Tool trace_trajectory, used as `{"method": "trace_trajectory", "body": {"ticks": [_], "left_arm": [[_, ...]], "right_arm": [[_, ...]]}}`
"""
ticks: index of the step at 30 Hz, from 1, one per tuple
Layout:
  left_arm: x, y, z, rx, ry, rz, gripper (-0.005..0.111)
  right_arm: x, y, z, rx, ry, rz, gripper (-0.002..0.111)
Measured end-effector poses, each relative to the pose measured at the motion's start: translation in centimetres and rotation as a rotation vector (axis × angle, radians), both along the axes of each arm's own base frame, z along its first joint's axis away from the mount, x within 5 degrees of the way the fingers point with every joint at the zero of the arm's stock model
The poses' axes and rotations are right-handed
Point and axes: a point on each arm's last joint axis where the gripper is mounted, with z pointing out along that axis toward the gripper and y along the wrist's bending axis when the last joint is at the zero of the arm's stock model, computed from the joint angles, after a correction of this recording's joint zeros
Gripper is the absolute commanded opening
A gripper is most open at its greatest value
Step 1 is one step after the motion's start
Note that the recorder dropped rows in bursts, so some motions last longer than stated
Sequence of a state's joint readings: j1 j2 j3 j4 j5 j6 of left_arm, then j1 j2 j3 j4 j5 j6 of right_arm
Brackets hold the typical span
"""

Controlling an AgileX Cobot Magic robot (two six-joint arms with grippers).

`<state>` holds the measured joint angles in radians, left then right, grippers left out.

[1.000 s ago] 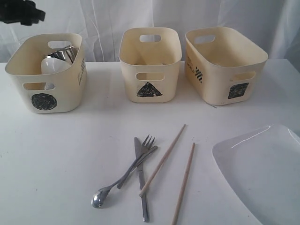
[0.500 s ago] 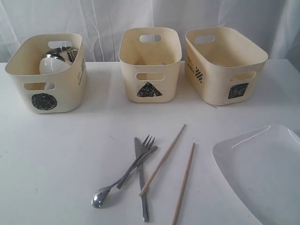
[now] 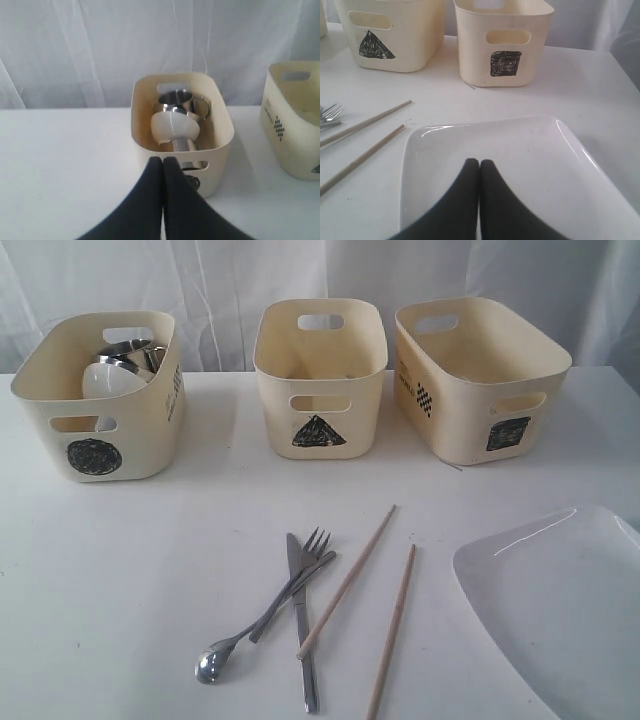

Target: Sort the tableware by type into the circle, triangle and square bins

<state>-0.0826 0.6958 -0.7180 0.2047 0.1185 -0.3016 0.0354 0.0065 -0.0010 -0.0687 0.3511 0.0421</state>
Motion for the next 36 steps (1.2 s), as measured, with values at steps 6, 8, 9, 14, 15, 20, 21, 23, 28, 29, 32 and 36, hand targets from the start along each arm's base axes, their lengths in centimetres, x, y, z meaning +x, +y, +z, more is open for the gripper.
{"method": "trace_trajectory", "body": {"ticks": [6, 8, 9, 14, 15, 20, 21, 23, 28, 29, 32, 36], "left_arm": [[-5.5, 0.6, -1.3, 0.042, -0.152, 0.004, 0.001], [-5.8, 0.8, -2.4, 0.092, -0.107, 0.014, 0.001], [-5.8, 0.9, -3.2, 0.119, -0.072, 0.018, 0.001], [-5.3, 0.9, -6.5, 0.106, 0.058, 0.031, 0.001], [-5.3, 0.9, -6.8, 0.086, 0.067, 0.034, 0.001], [-5.3, 0.9, -7.0, 0.057, 0.081, 0.038, 0.001], [-5.3, 1.0, -7.1, 0.067, 0.095, 0.043, 0.001], [-5.5, 1.2, -7.6, 0.087, 0.151, 0.058, 0.001], [-5.8, 1.4, -8.5, 0.09, 0.245, 0.08, 0.001], [-5.9, 1.4, -8.5, 0.087, 0.254, 0.084, 0.001], [-6.0, 1.5, -8.8, 0.075, 0.286, 0.101, 0.001], [-6.9, 1.8, -11.0, 0.015, 0.361, 0.158, 0.001]], "right_arm": [[0.0, 0.0, 0.0, 0.0, 0.0, 0.0, 0.0], [0.0, 0.0, 0.0, 0.0, 0.0, 0.0, 0.0], [0.0, 0.0, 0.0, 0.0, 0.0, 0.0, 0.0], [0.0, 0.0, 0.0, 0.0, 0.0, 0.0, 0.0], [0.0, 0.0, 0.0, 0.0, 0.0, 0.0, 0.0], [0.0, 0.0, 0.0, 0.0, 0.0, 0.0, 0.0], [0.0, 0.0, 0.0, 0.0, 0.0, 0.0, 0.0], [0.0, 0.0, 0.0, 0.0, 0.0, 0.0, 0.0], [0.0, 0.0, 0.0, 0.0, 0.0, 0.0, 0.0], [0.0, 0.0, 0.0, 0.0, 0.0, 0.0, 0.0], [0.0, 0.0, 0.0, 0.0, 0.0, 0.0, 0.0], [0.0, 0.0, 0.0, 0.0, 0.0, 0.0, 0.0]]}}
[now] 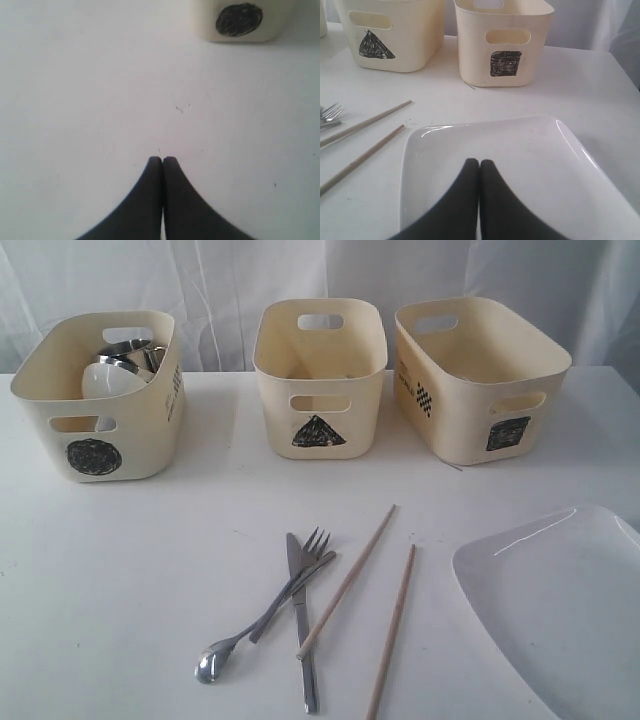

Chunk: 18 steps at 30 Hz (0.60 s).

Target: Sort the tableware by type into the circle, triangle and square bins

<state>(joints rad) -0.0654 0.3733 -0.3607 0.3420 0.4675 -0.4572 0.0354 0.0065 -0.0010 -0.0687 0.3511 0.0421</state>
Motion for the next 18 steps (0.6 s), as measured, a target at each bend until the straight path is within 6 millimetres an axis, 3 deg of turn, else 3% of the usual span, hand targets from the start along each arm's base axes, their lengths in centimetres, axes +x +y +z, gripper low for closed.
{"method": "trace_trajectory", "body": {"ticks": [2, 5, 8, 18], "left_arm": [[-0.6, 0.0, -2.4, -0.065, -0.02, 0.046, 0.001], [-1.6, 0.0, -5.5, -0.092, -0.207, 0.084, 0.001], [-2.5, -0.1, -7.9, -0.114, -0.215, 0.104, 0.001], [-3.1, -0.9, -8.6, -0.211, -0.088, 0.074, 0.001]], "right_arm": [[0.0, 0.0, 0.0, 0.0, 0.0, 0.0, 0.0], [0.0, 0.0, 0.0, 0.0, 0.0, 0.0, 0.0], [0.0, 0.0, 0.0, 0.0, 0.003, 0.0, 0.0], [0.0, 0.0, 0.0, 0.0, 0.005, 0.0, 0.0]]}}
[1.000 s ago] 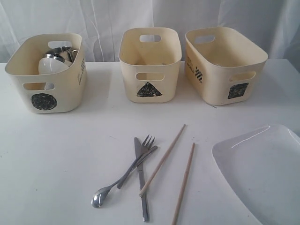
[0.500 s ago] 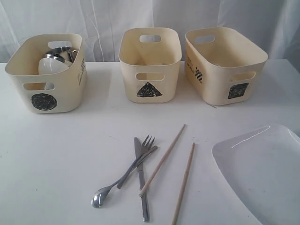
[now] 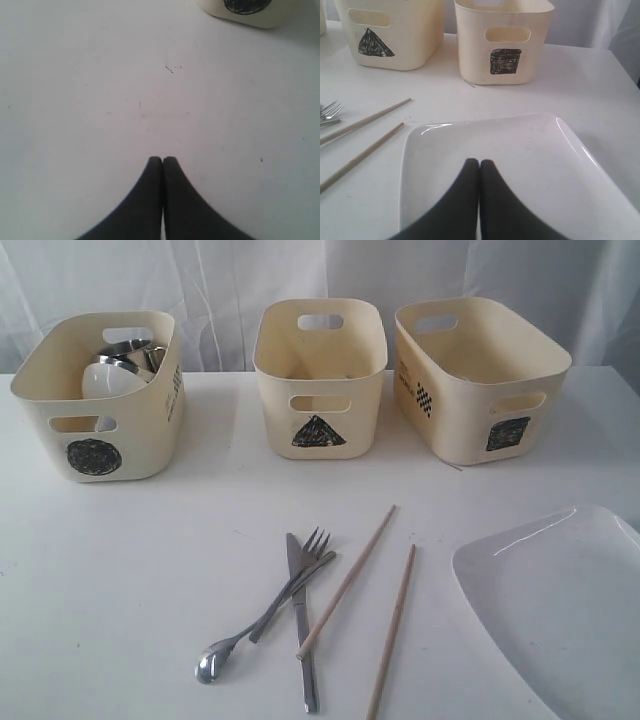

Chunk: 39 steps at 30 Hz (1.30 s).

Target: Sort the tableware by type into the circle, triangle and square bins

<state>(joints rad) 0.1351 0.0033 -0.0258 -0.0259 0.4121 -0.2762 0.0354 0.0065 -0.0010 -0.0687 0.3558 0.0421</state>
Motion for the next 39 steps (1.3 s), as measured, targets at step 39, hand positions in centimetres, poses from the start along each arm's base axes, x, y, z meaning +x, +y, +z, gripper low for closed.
{"method": "trace_trajectory", "body": {"ticks": [39], "left_arm": [[0.0, -0.1, 0.0, 0.004, 0.006, -0.016, 0.001]], "right_arm": [[-0.6, -1.1, 6.3, 0.796, -0.714, -0.051, 0.0]]}}
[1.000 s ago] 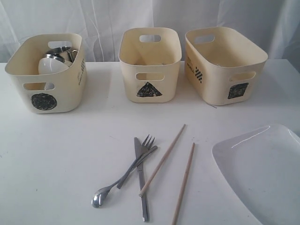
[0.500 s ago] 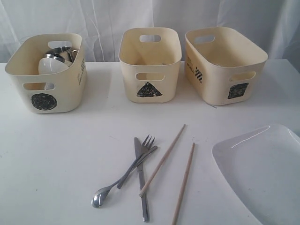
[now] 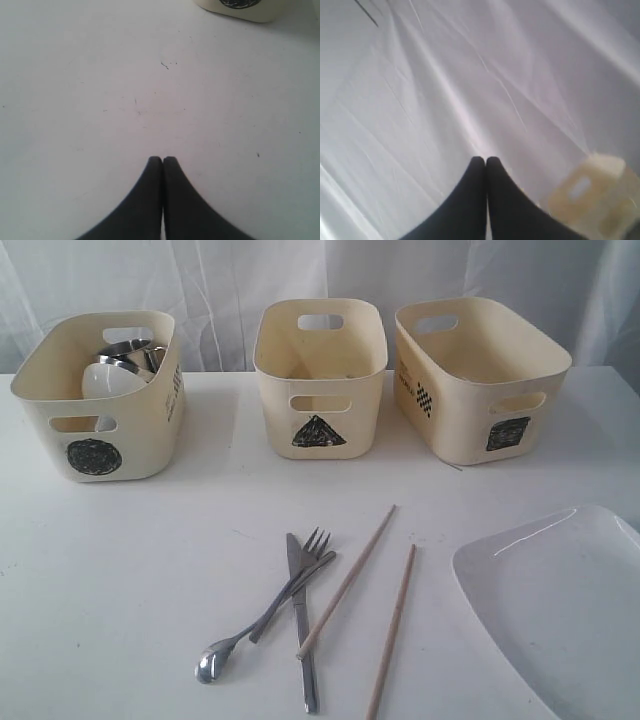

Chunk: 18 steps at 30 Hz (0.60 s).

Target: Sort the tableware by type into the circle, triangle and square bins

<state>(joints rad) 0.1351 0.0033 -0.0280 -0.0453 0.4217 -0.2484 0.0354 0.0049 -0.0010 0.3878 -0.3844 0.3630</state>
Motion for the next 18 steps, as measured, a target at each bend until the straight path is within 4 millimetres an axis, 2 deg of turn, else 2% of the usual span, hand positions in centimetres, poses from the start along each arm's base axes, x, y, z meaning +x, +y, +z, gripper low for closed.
{"method": "trace_trajectory", "body": {"ticks": [4, 8, 11, 14, 15, 17, 18], "left_arm": [[0.0, 0.0, 0.0, 0.0, 0.0, 0.0, 0.001], [0.0, 0.0, 0.0, 0.0, 0.0, 0.0, 0.001], [0.0, 0.0, 0.0, 0.0, 0.0, 0.0, 0.001], [0.0, 0.0, 0.0, 0.0, 0.0, 0.0, 0.001], [0.0, 0.0, 0.0, 0.0, 0.0, 0.0, 0.001], [0.0, 0.0, 0.0, 0.0, 0.0, 0.0, 0.001], [0.0, 0.0, 0.0, 0.0, 0.0, 0.0, 0.001]], "right_arm": [[-1.1, -0.8, 1.5, 0.073, -0.212, -0.058, 0.0], [-2.1, -1.4, 2.9, 0.222, -0.364, -0.037, 0.0], [-2.7, -1.5, 6.1, 0.277, -0.444, 0.002, 0.0], [-2.0, -0.6, 11.3, 0.138, -0.478, 0.025, 0.0], [-1.3, 0.3, 14.0, 0.002, -0.478, 0.037, 0.0], [0.5, 2.0, 17.2, -0.258, -0.44, 0.064, 0.0], [2.5, 2.9, 19.2, -0.391, -0.39, 0.096, 0.0]]}}
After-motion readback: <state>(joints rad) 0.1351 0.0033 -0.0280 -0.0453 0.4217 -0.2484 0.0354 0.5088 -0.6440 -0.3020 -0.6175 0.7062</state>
